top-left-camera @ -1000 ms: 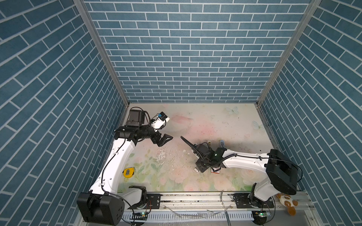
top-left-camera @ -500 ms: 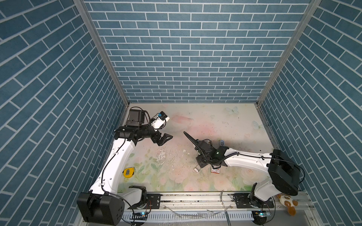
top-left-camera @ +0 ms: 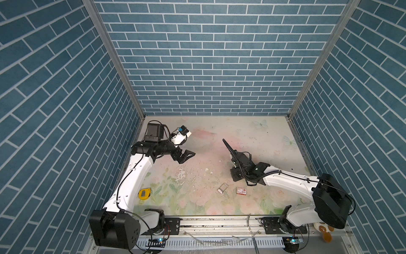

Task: Load the staples into the stapler

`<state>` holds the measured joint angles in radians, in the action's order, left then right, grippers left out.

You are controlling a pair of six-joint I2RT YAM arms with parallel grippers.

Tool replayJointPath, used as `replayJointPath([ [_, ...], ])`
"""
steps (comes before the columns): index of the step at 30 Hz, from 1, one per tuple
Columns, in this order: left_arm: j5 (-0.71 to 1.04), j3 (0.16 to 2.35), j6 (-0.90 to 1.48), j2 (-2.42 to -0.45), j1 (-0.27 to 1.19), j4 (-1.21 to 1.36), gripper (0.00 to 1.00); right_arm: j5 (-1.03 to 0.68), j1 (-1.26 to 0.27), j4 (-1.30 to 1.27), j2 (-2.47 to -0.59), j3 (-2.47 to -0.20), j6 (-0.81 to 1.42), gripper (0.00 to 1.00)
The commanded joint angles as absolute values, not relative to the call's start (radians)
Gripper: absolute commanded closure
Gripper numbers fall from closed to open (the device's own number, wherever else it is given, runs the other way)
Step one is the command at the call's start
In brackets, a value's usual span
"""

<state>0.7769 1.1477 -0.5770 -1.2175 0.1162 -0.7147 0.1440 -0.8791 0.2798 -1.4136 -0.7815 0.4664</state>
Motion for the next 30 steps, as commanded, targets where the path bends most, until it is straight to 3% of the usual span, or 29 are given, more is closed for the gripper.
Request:
replayJointPath([
  [1, 0.808, 1.125, -0.567, -1.221, 0.11, -0.674, 0.0, 0.176, -0.863, 0.228, -1.379, -0.749, 0.456, 0.89],
  [30, 0.84, 1.086, -0.5, -1.266, 0.13, -0.58, 0.0, 0.155, -0.802, 0.032, -1.425, -0.653, 0.443, 0.89],
])
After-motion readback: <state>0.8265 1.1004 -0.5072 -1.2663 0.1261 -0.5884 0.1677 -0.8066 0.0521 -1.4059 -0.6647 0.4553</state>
